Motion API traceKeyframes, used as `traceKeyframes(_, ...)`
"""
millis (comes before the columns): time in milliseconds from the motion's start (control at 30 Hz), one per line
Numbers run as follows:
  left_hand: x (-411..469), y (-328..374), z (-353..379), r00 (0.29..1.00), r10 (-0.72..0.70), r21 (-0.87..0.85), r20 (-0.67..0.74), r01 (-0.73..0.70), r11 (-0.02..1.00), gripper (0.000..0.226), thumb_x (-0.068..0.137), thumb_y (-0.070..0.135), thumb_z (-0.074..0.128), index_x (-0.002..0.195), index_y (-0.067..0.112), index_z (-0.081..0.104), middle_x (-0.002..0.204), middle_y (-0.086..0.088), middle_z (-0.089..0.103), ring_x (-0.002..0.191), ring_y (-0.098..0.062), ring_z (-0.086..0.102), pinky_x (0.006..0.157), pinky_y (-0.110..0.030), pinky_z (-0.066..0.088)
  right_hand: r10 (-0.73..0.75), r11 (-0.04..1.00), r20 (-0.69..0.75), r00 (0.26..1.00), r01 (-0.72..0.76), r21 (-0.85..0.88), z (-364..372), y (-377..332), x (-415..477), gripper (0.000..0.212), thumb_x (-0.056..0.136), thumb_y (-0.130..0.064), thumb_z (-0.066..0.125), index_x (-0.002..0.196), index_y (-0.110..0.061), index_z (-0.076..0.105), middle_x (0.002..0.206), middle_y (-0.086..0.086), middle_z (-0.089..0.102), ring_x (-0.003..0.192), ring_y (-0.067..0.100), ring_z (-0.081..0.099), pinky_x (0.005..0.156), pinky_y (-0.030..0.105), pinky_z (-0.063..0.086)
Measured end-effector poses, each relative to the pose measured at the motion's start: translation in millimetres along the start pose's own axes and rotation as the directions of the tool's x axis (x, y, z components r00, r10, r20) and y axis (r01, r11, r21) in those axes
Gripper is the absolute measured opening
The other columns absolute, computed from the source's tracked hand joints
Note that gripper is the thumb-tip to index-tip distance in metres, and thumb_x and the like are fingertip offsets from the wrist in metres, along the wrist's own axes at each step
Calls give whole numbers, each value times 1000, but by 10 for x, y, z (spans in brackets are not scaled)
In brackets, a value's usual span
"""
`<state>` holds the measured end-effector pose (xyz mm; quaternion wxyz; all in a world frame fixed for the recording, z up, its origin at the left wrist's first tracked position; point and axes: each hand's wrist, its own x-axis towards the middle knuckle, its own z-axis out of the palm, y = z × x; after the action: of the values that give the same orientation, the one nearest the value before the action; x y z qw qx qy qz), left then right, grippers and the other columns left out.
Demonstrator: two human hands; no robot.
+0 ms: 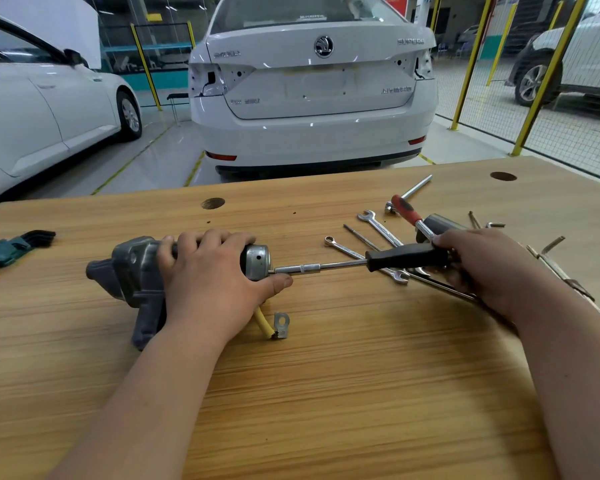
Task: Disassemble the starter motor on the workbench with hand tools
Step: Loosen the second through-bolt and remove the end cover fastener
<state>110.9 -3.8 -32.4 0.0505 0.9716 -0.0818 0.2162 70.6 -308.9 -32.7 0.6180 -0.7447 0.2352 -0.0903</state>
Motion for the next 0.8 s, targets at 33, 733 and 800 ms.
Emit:
traceKeyframes(33,-6,0,3,1000,0,8,-7,0,1000,87,57,93,33,127,44,49,130,12,51,121,-20,34,105,-42,9,-3,1000,-1,1000,3,27,0,8,-3,13,93,-12,59,92,-4,69,62,9,63,36,10,46,34,20,36)
traceKeyframes(733,-18,4,2,1000,17,56,-12,-17,998,97,57,98,15,127,41,51,128,4,55,120,-25,37,101,-44,15,106,994,452,886,-91,-54,-169,12,-202,42,93,-45,60,112,-8,67,94,17,74,44,11,53,36,21,41)
traceKeyframes(800,-16,1,6,1000,18,53,-14,-18,998,97,57,97,16,127,41,52,128,4,55,120,-25,37,101,-44,15,88,986,454,887,-142,87,-148,5,-168,48,90,-51,59,108,-7,62,66,6,69,35,6,41,30,16,31)
